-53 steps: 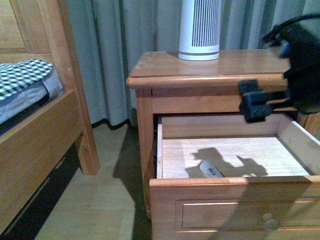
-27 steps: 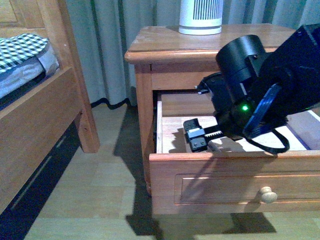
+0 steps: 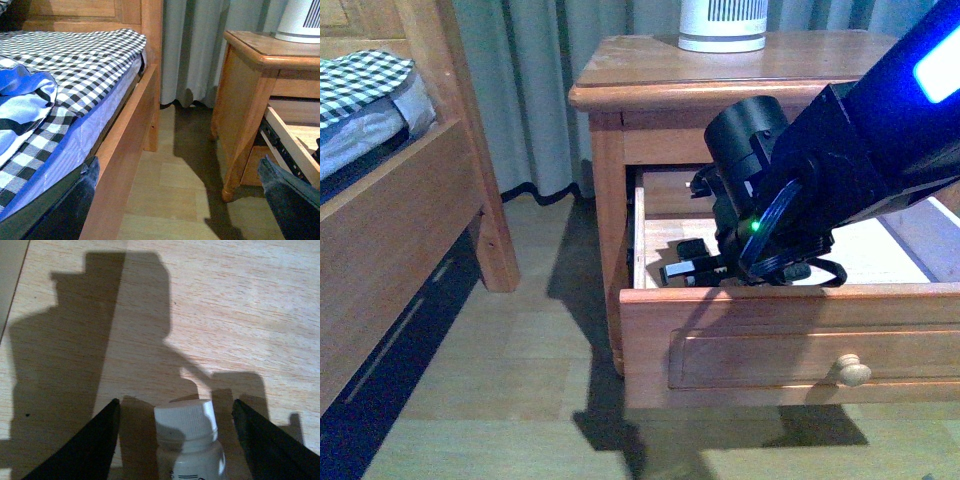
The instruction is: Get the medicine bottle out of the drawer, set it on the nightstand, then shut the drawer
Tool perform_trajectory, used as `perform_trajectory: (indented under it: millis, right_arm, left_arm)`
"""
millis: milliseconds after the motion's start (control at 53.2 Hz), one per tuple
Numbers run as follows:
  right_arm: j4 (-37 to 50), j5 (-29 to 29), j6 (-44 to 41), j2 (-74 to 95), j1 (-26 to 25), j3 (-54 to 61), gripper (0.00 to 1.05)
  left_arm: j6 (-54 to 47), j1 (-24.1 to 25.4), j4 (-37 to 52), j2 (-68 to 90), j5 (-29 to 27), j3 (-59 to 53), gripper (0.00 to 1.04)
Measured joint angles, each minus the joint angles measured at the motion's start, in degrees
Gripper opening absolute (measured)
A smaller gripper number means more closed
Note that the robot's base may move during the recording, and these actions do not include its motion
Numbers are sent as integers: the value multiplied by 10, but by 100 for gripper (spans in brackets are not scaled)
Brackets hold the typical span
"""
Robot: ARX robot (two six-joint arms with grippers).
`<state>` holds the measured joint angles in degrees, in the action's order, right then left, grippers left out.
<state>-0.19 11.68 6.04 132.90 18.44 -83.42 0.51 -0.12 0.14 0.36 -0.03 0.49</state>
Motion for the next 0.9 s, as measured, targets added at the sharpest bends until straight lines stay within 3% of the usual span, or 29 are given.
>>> perform_trajectory:
  millis: [169, 225, 507, 752, 902]
  right_arm:
    - [17, -10, 3, -10, -2, 22, 34]
    - [23, -12, 3, -19, -5, 34, 30]
    - [82, -42, -12, -128, -42, 116, 29]
    - [54, -126, -26, -286, -46, 127, 29]
    - [42, -138, -52, -338, -43, 91, 29]
  left_arm:
    - [0, 0, 0, 0, 0, 0, 98]
    - [0, 0, 0, 0, 0, 0, 98]
    - [0, 0, 0, 0, 0, 0, 98]
    - [0, 0, 0, 0, 0, 0, 98]
    - [0, 0, 0, 0, 0, 0, 98]
